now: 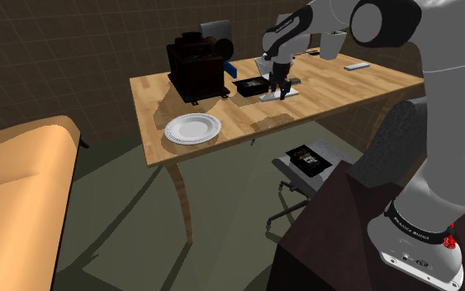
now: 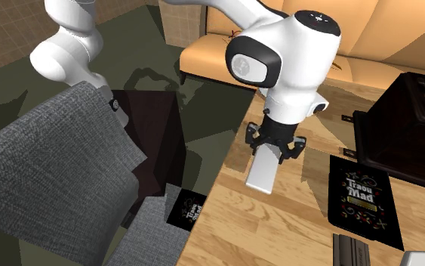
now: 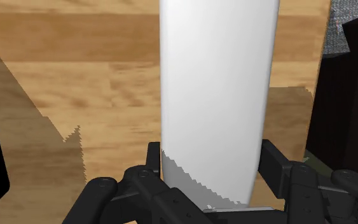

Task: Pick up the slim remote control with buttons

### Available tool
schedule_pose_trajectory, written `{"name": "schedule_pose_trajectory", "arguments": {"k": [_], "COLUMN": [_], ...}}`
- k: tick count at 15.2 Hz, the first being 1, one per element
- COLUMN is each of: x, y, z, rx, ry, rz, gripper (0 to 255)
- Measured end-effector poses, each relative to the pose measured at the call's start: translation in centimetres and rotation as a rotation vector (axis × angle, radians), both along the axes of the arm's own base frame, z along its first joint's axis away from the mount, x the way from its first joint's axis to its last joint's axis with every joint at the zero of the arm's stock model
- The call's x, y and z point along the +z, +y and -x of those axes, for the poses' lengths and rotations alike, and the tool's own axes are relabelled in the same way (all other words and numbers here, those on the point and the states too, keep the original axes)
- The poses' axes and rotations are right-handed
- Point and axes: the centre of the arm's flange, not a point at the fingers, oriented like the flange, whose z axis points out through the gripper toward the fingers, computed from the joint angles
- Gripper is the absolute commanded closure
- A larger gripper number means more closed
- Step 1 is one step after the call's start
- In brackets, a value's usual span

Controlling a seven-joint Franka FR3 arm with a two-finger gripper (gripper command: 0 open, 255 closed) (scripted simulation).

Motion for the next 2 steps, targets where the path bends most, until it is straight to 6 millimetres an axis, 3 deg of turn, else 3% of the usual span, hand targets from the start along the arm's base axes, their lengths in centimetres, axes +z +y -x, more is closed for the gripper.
{"name": "schedule_pose_trajectory", "arguments": {"k": [2], "x": [0.87], "y": [-0.08], "z": [-0.06], "rx": [0.000], "ry": [0.000], "rz": [0.000], "gripper": [255]}}
